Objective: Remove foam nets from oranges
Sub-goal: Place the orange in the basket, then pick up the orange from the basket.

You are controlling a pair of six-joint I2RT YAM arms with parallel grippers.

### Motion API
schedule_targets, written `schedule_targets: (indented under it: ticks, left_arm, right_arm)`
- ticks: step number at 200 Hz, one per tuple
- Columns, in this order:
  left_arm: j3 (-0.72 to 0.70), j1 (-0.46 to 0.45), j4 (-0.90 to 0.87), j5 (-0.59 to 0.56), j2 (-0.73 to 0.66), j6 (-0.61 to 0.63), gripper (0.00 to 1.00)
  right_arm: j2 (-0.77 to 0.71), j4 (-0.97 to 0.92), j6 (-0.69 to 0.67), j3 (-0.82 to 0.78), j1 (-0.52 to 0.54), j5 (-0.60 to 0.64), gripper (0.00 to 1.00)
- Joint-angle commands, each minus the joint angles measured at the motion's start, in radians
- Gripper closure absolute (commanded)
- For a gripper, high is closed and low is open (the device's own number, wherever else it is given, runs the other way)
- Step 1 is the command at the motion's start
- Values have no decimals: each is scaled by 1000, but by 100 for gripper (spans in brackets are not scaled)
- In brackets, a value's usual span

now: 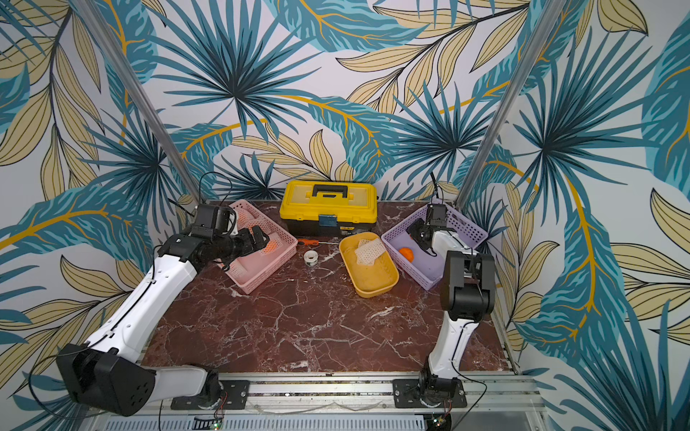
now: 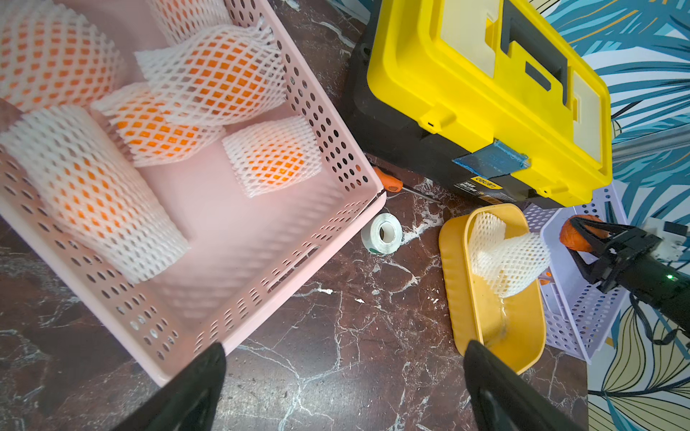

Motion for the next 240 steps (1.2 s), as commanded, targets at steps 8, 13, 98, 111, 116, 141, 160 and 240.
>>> schedule_targets:
  ticks: [8, 13, 98, 111, 116, 141, 160, 240]
  left_arm:
    - [-17, 6, 19, -6, -25, 1, 0]
    - [-16, 6, 19, -6, -25, 1, 0]
    - [-18, 8, 19, -15, -8, 2, 0]
    - [-19, 10, 19, -27, -8, 5, 0]
    - [-18, 11, 18, -30, -8, 5, 0]
    - [-21, 26, 19, -59, -5, 7, 0]
    - [-30, 50, 18, -97, -5, -8, 0]
    - [2, 89, 17, -121, 106, 15, 1]
  right_arm:
    - [21, -32, -7, 36, 0, -36, 33]
    - [15, -25, -4, 28, 0, -32, 30]
    - [-274, 121, 60, -224, 0, 70, 16]
    - [-359, 186, 96, -307, 0, 99, 16]
    - [-396, 221, 113, -341, 0, 101, 16]
    - [-542, 418, 178, -501, 17, 40, 16]
    - [-612, 482, 160, -564, 82, 0, 16]
    - [-601, 492, -363, -618, 775, -19, 21]
